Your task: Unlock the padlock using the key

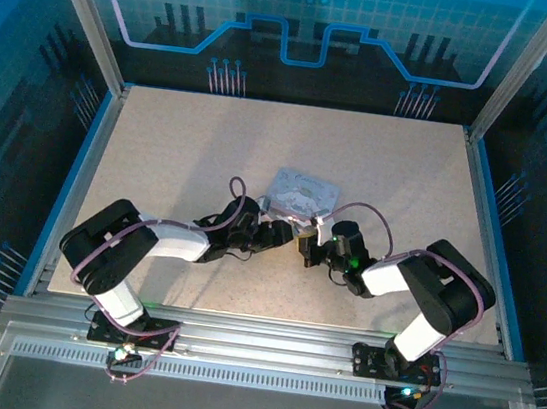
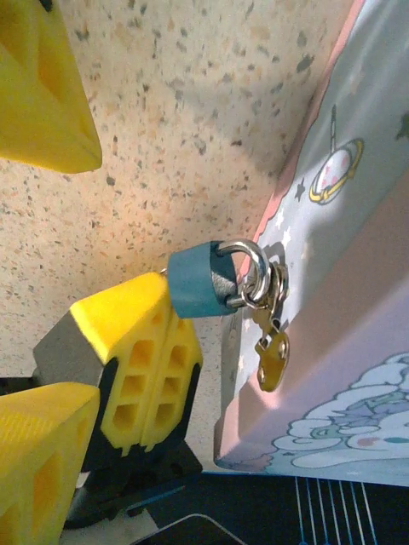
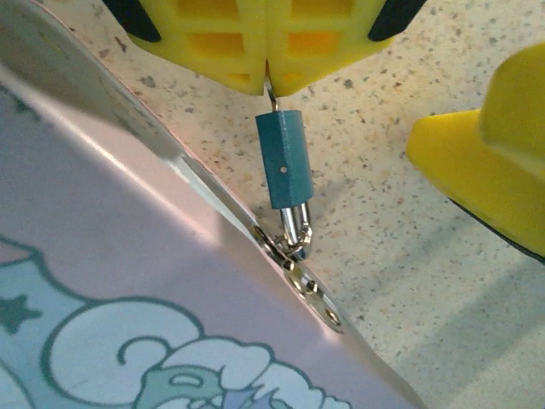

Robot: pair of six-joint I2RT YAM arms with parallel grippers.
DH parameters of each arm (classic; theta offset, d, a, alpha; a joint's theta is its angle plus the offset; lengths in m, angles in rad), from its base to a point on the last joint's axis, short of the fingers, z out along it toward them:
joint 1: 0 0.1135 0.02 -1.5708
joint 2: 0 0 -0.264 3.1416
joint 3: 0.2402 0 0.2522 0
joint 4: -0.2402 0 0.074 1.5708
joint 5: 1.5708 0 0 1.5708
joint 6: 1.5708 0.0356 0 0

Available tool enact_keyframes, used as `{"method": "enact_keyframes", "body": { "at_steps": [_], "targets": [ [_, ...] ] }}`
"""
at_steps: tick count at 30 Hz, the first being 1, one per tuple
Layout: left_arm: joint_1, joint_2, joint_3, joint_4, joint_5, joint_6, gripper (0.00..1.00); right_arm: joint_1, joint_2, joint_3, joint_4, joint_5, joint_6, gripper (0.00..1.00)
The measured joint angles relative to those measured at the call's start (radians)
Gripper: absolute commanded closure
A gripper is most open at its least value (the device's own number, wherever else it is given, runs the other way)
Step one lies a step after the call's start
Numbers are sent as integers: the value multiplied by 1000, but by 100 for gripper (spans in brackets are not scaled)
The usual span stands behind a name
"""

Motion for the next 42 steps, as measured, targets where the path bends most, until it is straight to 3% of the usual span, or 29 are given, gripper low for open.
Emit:
{"method": "enact_keyframes", "body": {
  "at_steps": [21, 42],
  "targets": [
    [24, 21, -116, 266, 0, -137, 41, 69, -41, 16, -92, 3, 215, 95],
    [25, 99, -131, 349, 0, -238, 50, 84, -27, 35, -83, -23, 360, 94]
  ]
}}
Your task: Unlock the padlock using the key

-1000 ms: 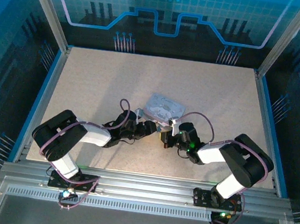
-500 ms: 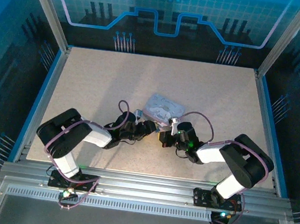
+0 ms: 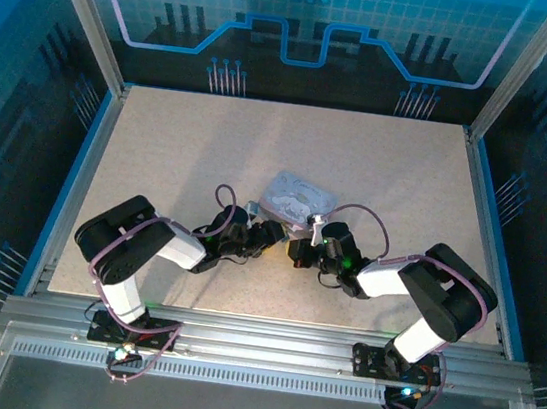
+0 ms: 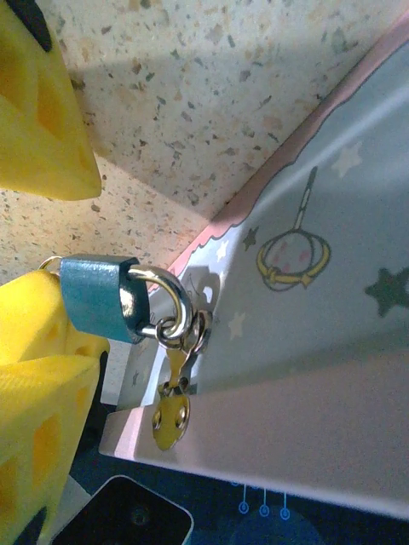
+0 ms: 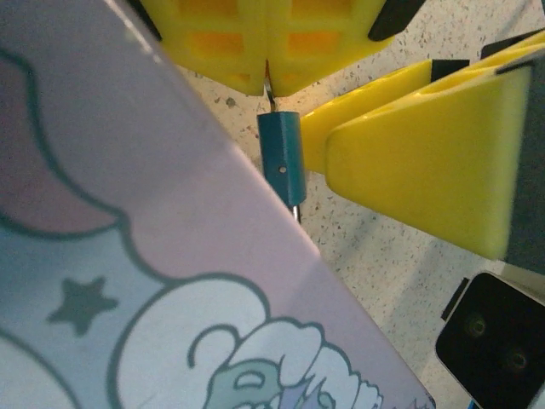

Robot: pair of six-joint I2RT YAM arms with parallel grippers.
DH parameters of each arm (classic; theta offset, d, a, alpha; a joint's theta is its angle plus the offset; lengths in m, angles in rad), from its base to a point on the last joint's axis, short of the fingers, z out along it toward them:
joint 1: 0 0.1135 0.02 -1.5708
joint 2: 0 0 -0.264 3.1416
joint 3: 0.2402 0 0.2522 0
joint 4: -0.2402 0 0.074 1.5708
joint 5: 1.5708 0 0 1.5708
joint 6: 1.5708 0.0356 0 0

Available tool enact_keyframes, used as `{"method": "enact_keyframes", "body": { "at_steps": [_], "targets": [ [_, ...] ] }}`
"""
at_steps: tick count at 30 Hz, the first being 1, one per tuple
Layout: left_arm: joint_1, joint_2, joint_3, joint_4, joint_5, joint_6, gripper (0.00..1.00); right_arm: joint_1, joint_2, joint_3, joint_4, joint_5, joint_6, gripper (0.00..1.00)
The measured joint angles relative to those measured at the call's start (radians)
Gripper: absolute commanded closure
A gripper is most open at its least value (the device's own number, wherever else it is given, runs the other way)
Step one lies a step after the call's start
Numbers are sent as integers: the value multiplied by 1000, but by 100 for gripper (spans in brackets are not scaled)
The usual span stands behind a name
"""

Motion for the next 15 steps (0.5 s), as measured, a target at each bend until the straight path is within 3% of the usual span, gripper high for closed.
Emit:
{"method": "enact_keyframes", "body": {
  "at_steps": [15],
  "targets": [
    [-6, 21, 0, 41, 0, -26, 64, 3, 0, 6, 1, -35, 116, 94]
  ]
}}
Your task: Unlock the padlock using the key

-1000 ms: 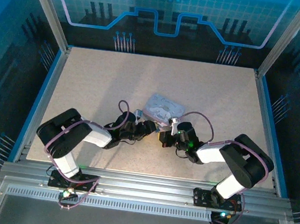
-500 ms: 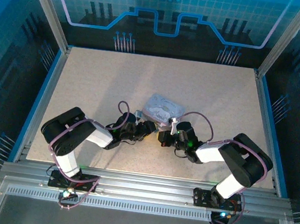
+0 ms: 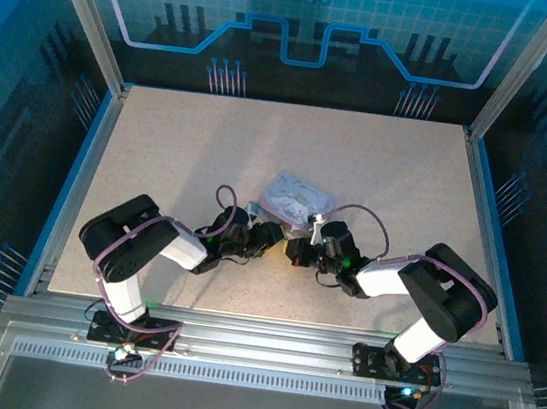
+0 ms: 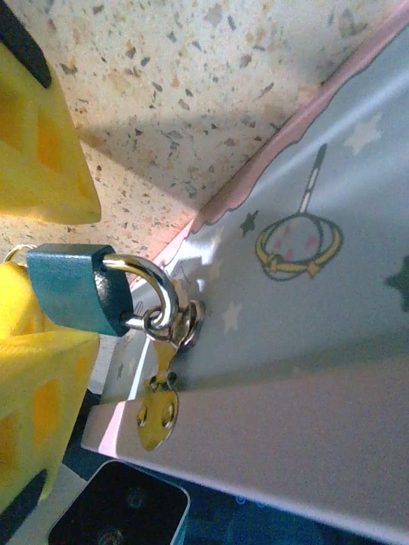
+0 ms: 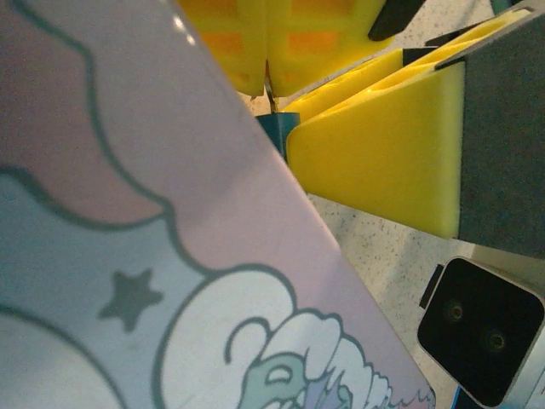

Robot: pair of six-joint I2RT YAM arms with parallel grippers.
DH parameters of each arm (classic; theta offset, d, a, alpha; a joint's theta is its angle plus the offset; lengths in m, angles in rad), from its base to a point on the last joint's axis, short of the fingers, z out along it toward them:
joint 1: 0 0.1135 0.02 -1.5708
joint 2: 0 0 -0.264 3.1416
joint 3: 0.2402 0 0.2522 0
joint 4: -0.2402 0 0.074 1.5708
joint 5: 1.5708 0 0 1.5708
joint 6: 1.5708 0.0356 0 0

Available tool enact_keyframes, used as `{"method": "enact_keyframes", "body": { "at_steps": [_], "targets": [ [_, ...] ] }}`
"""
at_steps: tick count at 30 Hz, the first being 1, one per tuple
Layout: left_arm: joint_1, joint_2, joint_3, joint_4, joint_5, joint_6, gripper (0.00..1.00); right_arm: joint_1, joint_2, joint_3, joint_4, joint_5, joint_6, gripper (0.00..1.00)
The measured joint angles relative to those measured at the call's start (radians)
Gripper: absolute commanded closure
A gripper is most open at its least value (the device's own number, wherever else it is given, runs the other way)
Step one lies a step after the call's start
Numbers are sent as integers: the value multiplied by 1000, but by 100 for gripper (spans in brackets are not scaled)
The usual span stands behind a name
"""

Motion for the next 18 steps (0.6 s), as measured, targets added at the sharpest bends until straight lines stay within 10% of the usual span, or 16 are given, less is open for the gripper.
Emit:
{"method": "enact_keyframes", "body": {
  "at_steps": [18],
  "targets": [
    [-3, -9, 0, 10, -9, 3, 94, 0, 0, -2, 12, -10, 80, 74]
  ]
}}
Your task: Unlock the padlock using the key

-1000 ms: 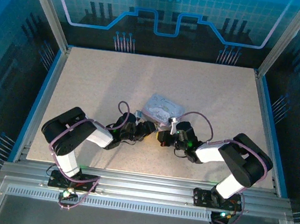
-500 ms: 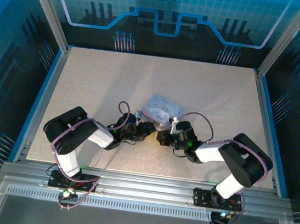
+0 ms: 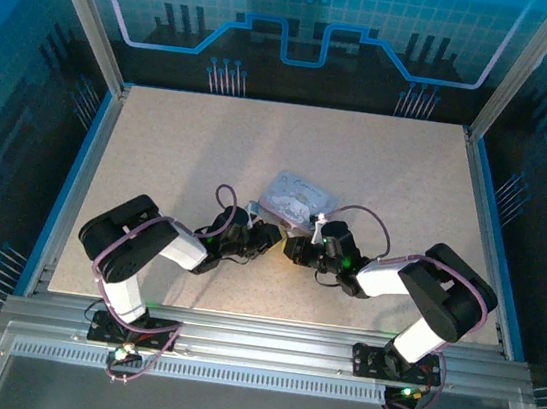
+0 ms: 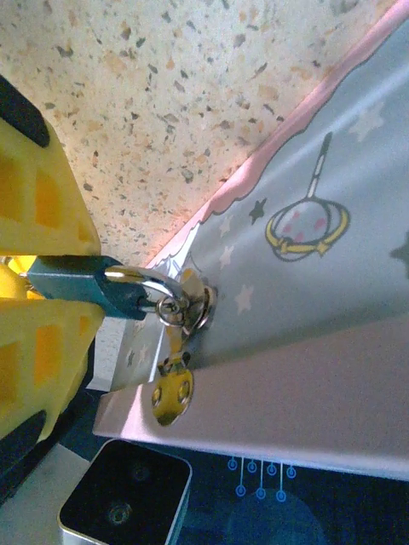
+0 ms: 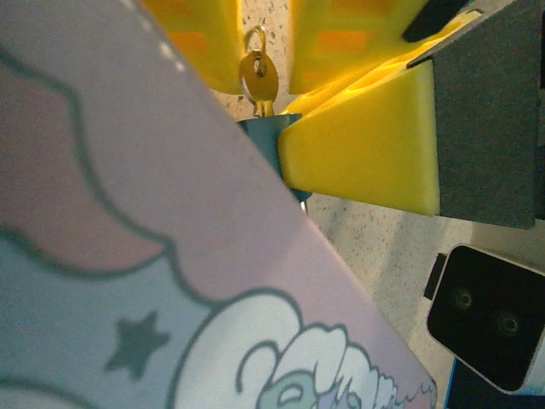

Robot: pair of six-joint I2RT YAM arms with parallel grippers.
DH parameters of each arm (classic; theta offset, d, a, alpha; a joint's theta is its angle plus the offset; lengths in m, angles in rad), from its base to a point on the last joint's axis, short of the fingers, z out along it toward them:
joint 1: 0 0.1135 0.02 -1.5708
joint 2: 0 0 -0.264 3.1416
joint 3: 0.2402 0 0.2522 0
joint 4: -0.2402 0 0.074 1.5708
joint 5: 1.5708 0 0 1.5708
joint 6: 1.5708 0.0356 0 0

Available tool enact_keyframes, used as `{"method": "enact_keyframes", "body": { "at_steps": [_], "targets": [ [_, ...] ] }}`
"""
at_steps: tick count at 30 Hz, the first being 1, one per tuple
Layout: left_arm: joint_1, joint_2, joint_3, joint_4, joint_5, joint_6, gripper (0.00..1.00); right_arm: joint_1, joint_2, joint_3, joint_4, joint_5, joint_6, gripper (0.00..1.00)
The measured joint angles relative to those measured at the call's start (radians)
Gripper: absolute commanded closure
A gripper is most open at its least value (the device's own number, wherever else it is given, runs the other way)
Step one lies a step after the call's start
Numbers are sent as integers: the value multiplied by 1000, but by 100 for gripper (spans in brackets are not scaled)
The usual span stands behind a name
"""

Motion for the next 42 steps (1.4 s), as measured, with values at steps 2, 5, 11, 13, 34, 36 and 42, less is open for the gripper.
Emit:
{"method": "enact_keyframes", "body": {
  "at_steps": [2, 5, 11, 13, 34, 36, 42],
  "targets": [
    [0, -3, 0, 0, -3, 0, 96, 0, -1, -3, 8, -2, 0, 69],
    [-2, -5, 0, -1, -6, 0, 97, 0, -19, -18, 10, -6, -10, 62],
    [-5, -11, 0, -8, -10, 0, 98, -1, -151, -50, -78, 27, -74, 49],
    [-6, -17, 0, -16, -10, -2, 100, -1, -222, -52, -136, 51, -119, 43],
    [-9, -140, 107, -374, -1, -83, 100, 234, -661, -74, -430, 427, -1138, 21],
    [-10, -141, 111, -383, 2, -90, 100, 260, -640, -74, -416, 462, -1220, 21],
    [-11, -169, 113, -411, 2, -109, 100, 311, -546, -74, -373, 546, -1386, 22]
  ]
}}
